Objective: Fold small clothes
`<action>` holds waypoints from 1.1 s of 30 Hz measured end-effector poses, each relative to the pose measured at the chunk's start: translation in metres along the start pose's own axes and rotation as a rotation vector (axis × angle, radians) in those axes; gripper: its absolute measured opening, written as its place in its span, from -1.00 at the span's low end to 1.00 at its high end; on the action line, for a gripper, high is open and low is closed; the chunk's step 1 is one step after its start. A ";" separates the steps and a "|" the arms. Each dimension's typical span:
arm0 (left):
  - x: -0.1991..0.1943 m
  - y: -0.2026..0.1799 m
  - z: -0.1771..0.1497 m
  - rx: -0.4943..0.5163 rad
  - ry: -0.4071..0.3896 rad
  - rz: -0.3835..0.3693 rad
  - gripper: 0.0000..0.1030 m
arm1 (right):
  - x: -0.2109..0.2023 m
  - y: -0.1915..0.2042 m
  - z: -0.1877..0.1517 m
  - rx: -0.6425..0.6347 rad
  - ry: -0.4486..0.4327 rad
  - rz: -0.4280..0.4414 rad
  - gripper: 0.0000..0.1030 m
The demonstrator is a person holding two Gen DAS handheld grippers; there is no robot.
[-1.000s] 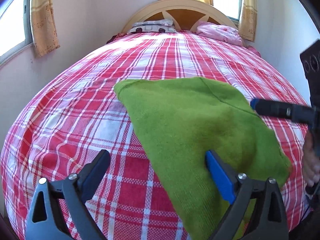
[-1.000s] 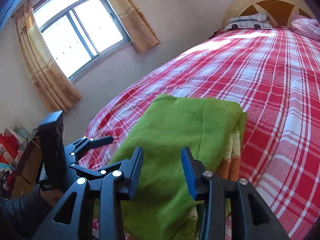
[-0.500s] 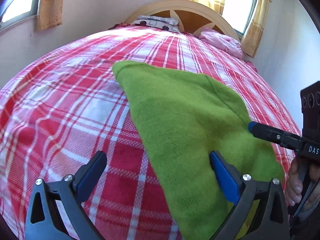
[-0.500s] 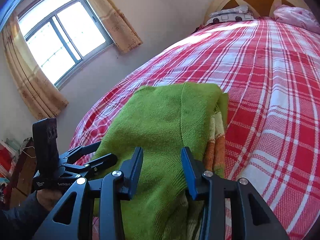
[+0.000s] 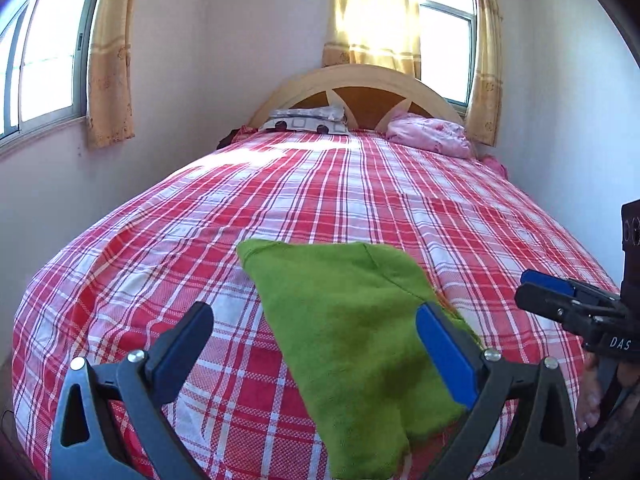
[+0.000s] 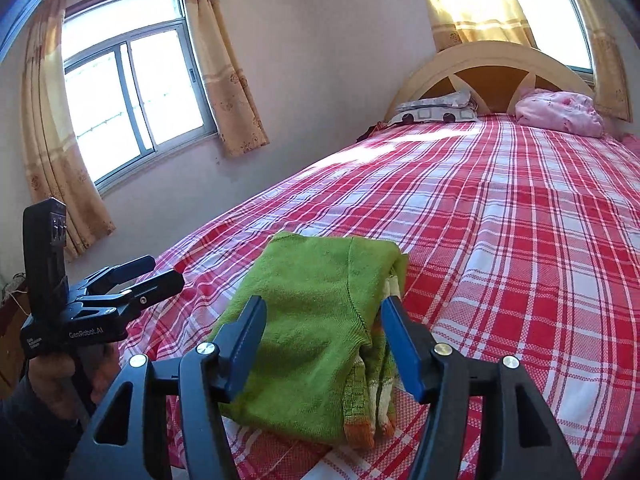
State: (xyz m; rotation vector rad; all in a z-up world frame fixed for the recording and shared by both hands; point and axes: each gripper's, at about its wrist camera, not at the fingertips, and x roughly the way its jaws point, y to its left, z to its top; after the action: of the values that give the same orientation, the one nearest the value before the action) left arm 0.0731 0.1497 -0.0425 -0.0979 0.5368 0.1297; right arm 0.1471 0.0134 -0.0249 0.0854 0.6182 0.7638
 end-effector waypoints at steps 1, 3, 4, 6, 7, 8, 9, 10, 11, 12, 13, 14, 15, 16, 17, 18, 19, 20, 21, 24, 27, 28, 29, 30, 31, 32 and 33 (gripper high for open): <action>-0.003 0.000 0.002 0.000 -0.007 -0.002 1.00 | -0.002 0.000 0.001 0.004 -0.006 -0.004 0.19; -0.008 -0.001 0.004 -0.001 -0.018 -0.003 1.00 | -0.006 0.001 0.003 0.009 -0.022 -0.012 0.19; -0.010 -0.001 0.004 -0.002 -0.023 -0.004 1.00 | -0.008 0.001 0.004 0.011 -0.028 -0.014 0.19; -0.013 0.000 0.006 -0.004 -0.029 -0.004 1.00 | -0.011 0.002 0.005 0.012 -0.038 -0.019 0.19; -0.014 -0.001 0.005 -0.006 -0.032 -0.002 1.00 | -0.012 0.003 0.005 0.012 -0.042 -0.021 0.19; -0.016 -0.001 0.006 -0.008 -0.038 -0.003 1.00 | -0.012 0.003 0.006 0.011 -0.043 -0.021 0.19; -0.016 -0.001 0.006 -0.009 -0.041 -0.004 1.00 | -0.013 0.003 0.006 0.010 -0.045 -0.022 0.19; -0.017 -0.001 0.007 -0.009 -0.043 -0.002 1.00 | -0.013 0.003 0.006 0.010 -0.044 -0.022 0.20; -0.018 -0.002 0.007 -0.009 -0.046 0.000 1.00 | -0.013 0.004 0.006 0.009 -0.042 -0.022 0.20; -0.019 -0.002 0.007 -0.008 -0.049 0.000 1.00 | -0.012 0.003 0.005 0.009 -0.041 -0.020 0.20; -0.019 -0.002 0.007 -0.008 -0.050 0.001 1.00 | -0.012 0.003 0.005 0.007 -0.040 -0.019 0.20; -0.020 -0.002 0.007 -0.008 -0.051 0.001 1.00 | -0.012 0.004 0.004 0.007 -0.038 -0.019 0.20; -0.019 -0.002 0.007 -0.008 -0.050 0.001 1.00 | -0.011 0.004 0.004 0.008 -0.036 -0.018 0.20; -0.020 -0.001 0.008 -0.009 -0.050 0.000 1.00 | -0.011 0.005 0.003 0.008 -0.034 -0.017 0.20; -0.019 -0.001 0.007 -0.009 -0.051 -0.001 1.00 | -0.011 0.005 0.003 0.009 -0.032 -0.015 0.20; -0.019 -0.002 0.008 -0.008 -0.050 -0.001 1.00 | -0.010 0.005 0.003 0.009 -0.030 -0.013 0.20; -0.019 -0.002 0.007 -0.006 -0.049 0.000 1.00 | -0.010 0.006 0.002 0.008 -0.030 -0.012 0.20; -0.019 -0.003 0.007 -0.004 -0.049 0.001 1.00 | -0.011 0.006 0.002 0.008 -0.030 -0.011 0.20; -0.019 -0.003 0.007 -0.003 -0.048 0.001 1.00 | -0.011 0.006 0.002 0.007 -0.031 -0.010 0.20; -0.020 -0.004 0.007 -0.007 -0.047 0.001 1.00 | -0.012 0.006 0.003 0.010 -0.034 -0.009 0.20; -0.020 -0.004 0.007 -0.006 -0.050 0.001 1.00 | -0.013 0.006 0.004 0.011 -0.037 -0.010 0.20; -0.020 -0.004 0.007 -0.006 -0.051 0.002 1.00 | -0.013 0.007 0.004 0.011 -0.038 -0.011 0.20; -0.020 -0.004 0.007 -0.007 -0.052 0.001 1.00 | -0.013 0.007 0.004 0.011 -0.038 -0.010 0.20; -0.020 -0.004 0.006 -0.008 -0.053 0.000 1.00 | -0.013 0.007 0.004 0.011 -0.037 -0.009 0.20; -0.021 -0.004 0.006 -0.008 -0.054 -0.001 1.00 | -0.012 0.007 0.004 0.010 -0.037 -0.010 0.20; -0.021 -0.004 0.006 -0.007 -0.055 0.000 1.00 | -0.012 0.007 0.004 0.009 -0.036 -0.009 0.20; -0.021 -0.004 0.006 -0.007 -0.054 0.000 1.00 | -0.012 0.008 0.004 0.010 -0.037 -0.009 0.20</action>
State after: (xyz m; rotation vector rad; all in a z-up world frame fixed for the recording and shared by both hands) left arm 0.0594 0.1442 -0.0262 -0.1007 0.4826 0.1339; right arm 0.1377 0.0115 -0.0137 0.1051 0.5870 0.7489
